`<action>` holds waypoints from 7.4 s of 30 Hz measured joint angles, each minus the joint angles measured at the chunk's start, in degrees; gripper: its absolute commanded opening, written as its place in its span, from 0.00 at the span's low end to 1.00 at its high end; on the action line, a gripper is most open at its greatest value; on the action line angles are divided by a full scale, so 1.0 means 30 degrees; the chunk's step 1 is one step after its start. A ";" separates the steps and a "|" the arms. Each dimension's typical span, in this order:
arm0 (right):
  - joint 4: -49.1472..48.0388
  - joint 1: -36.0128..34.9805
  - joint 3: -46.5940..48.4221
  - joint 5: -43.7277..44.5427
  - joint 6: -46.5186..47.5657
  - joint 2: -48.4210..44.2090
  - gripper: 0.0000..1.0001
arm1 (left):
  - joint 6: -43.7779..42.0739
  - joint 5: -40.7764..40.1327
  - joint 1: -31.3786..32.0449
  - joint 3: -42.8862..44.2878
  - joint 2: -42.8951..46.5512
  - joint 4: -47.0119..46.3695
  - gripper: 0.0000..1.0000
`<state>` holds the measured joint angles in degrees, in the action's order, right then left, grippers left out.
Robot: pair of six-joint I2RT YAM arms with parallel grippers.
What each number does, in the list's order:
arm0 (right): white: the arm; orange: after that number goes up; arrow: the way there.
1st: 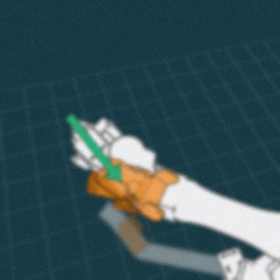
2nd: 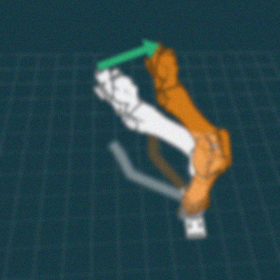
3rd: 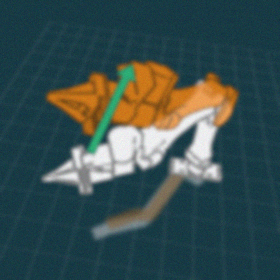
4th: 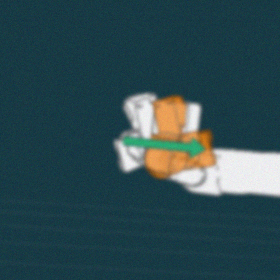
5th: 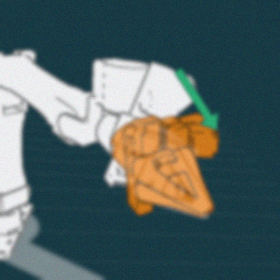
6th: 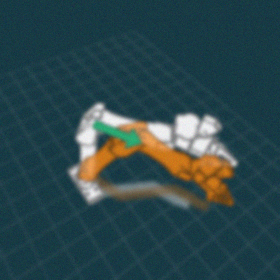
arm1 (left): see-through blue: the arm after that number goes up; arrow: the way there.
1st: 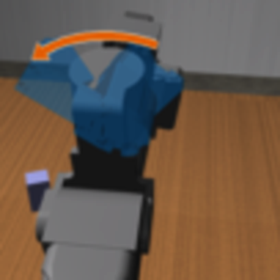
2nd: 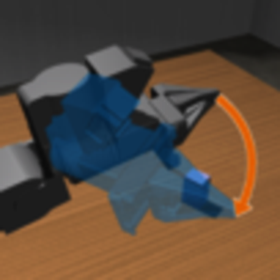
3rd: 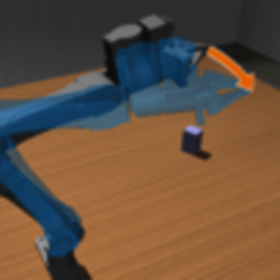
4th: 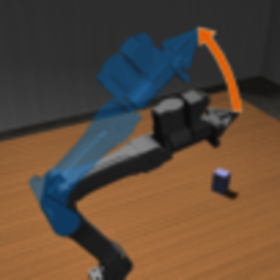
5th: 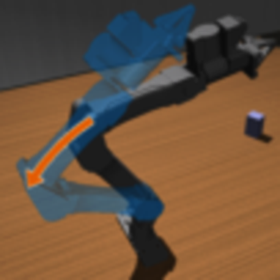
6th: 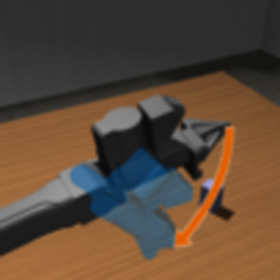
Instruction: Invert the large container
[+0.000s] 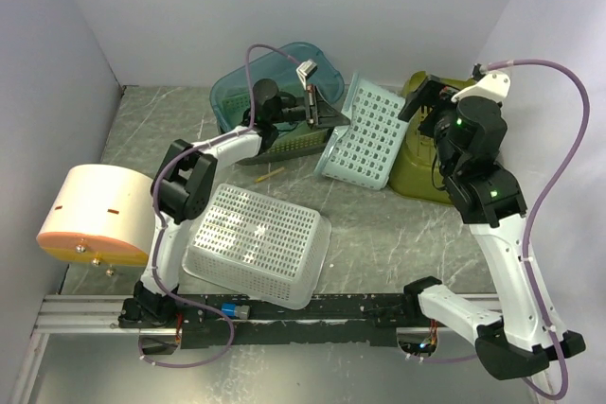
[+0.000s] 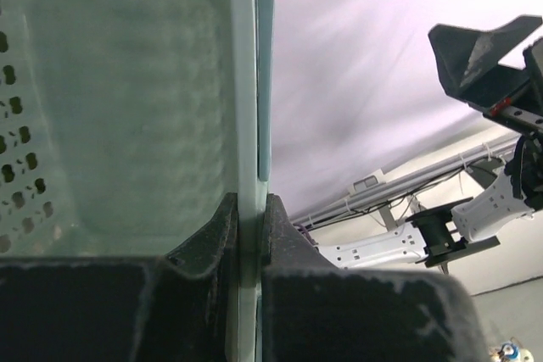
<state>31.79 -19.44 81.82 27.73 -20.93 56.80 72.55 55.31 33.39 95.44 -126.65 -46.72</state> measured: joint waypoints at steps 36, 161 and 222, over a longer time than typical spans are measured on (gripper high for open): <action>-0.0219 -0.0007 -0.1195 -0.1406 -0.0743 0.1654 1.00 | 0.2725 -0.0306 -0.1311 -0.1479 -0.1224 -0.3271 0.07; -0.8626 0.4182 -1.0848 -1.8447 -0.7978 0.4197 1.00 | -1.7384 -1.2269 -0.2324 -0.1333 0.7053 2.2097 0.07; -0.2404 0.1712 -0.8990 -1.5985 -0.2186 0.1049 1.00 | -1.5744 -1.2903 -0.0495 0.3075 0.2849 2.2972 0.86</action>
<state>24.58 -14.31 54.85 -20.23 -27.49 59.94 25.32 16.60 31.90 104.66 -118.10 22.20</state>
